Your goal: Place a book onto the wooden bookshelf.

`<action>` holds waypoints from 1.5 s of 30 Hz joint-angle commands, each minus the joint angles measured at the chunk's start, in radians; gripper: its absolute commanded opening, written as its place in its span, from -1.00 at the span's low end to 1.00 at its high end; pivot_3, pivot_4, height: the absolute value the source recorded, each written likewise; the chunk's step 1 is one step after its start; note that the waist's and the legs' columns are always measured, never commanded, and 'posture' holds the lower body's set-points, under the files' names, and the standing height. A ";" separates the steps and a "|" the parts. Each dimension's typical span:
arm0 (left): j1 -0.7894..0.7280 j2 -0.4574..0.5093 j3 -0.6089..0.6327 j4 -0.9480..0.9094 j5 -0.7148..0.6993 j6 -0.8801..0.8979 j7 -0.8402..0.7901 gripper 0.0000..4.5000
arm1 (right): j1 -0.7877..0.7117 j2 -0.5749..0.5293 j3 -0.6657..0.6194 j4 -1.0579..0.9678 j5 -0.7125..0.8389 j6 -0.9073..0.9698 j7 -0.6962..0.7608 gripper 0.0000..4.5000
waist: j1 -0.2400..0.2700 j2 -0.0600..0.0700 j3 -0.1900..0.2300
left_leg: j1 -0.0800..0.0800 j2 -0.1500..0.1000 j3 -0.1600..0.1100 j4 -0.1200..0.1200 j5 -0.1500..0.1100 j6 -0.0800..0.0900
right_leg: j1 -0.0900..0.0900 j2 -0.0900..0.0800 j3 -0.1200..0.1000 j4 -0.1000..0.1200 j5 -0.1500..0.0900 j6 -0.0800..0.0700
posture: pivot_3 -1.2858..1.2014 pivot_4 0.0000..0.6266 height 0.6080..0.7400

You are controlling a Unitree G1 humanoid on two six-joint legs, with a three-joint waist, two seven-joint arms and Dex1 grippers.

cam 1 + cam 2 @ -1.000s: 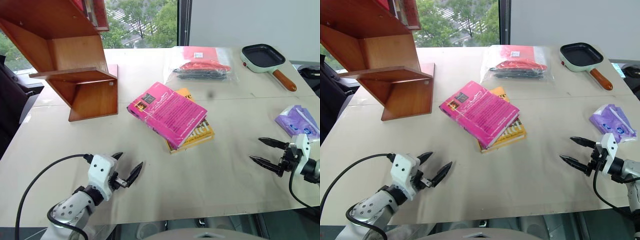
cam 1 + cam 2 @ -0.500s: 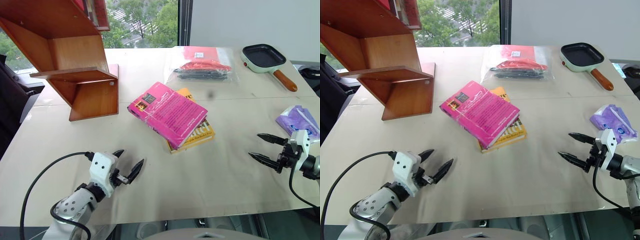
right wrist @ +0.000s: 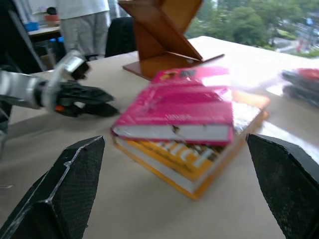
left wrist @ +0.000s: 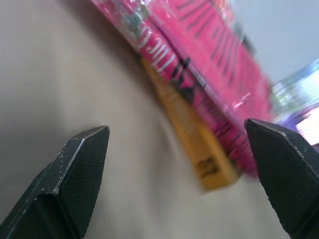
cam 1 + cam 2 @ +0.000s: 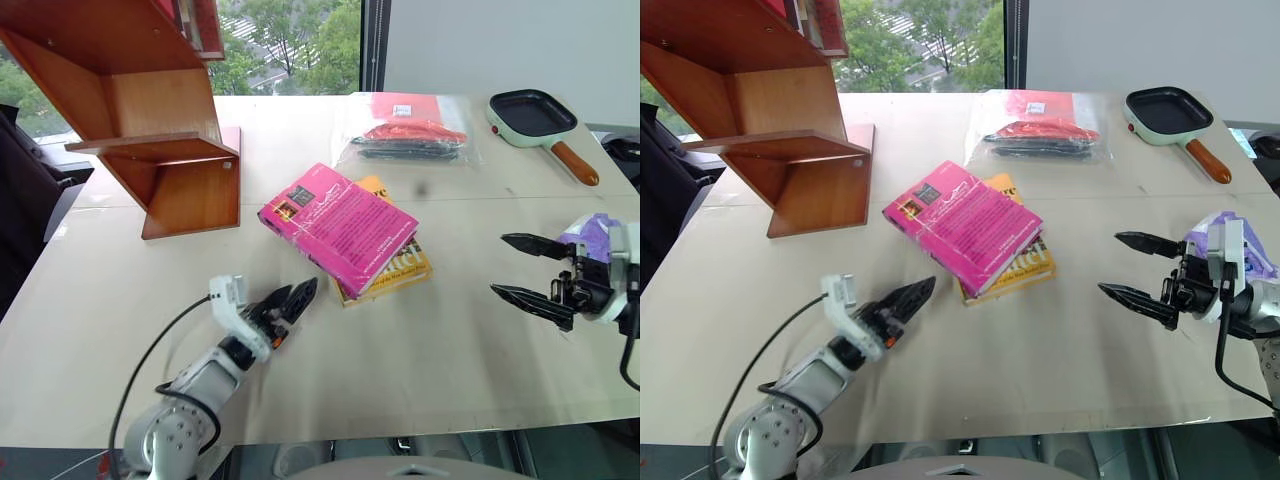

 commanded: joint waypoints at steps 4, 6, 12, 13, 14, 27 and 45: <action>-0.228 -0.115 0.083 0.257 -0.255 0.038 0.256 0.98 | 0.036 -0.050 -0.113 -0.179 0.074 0.076 -0.069 1.00 | -0.006 -0.002 -0.001 | 0.000 -0.001 0.000 0.001 0.000 0.000 | 0.001 0.001 0.000 0.000 0.000 0.000 | 0.03 -0.52 0.92; -0.267 -0.129 0.082 0.309 -0.282 0.045 0.279 0.98 | 0.044 -0.055 -0.131 -0.221 0.091 0.099 -0.100 1.00 | -0.006 -0.002 -0.002 | 0.001 -0.001 0.001 0.001 0.000 0.000 | 0.001 0.001 0.001 0.000 0.000 0.000 | 0.03 -0.52 0.92; -0.346 -0.186 0.081 0.485 -0.417 0.100 0.372 0.98 | 0.046 -0.062 -0.136 -0.326 0.117 0.157 -0.203 1.00 | 0.010 0.000 -0.004 | 0.001 -0.003 0.000 0.001 0.000 0.000 | 0.002 0.001 0.000 0.000 0.000 -0.001 | 0.03 -0.52 0.92; -0.361 -0.195 0.091 0.510 -0.449 0.101 0.385 0.98 | 0.041 -0.065 -0.135 -0.337 0.122 0.168 -0.221 1.00 | 0.015 0.000 -0.005 | 0.002 -0.003 -0.001 0.002 0.000 0.000 | 0.003 0.001 0.000 0.000 -0.002 -0.004 | 0.03 -0.52 0.92; -0.374 -0.202 0.101 0.529 -0.485 0.103 0.400 0.88 | 0.034 -0.069 -0.134 -0.345 0.126 0.177 -0.237 1.00 | 0.019 0.000 -0.006 | 0.002 -0.003 0.000 0.002 0.000 0.000 | 0.003 0.000 0.000 -0.001 -0.002 -0.004 | 0.03 -0.52 0.92; -0.362 -0.132 0.100 0.364 -0.706 0.132 0.439 -0.71 | -0.094 -0.087 -0.069 -0.262 0.120 0.211 -0.243 1.00 | 0.019 0.004 -0.008 | 0.001 -0.004 -0.001 0.002 0.000 0.000 | 0.004 -0.001 0.000 -0.002 -0.003 -0.004 | 0.03 -0.52 0.92; -0.719 0.746 -0.293 -0.293 0.723 -0.257 -0.052 -0.71 | -0.350 0.001 -0.022 0.072 0.191 0.230 -0.085 1.00 | 0.002 -0.006 0.004 | -0.003 -0.002 0.002 -0.004 0.001 -0.001 | -0.002 0.003 0.003 -0.006 -0.002 -0.005 | 0.03 -0.52 0.92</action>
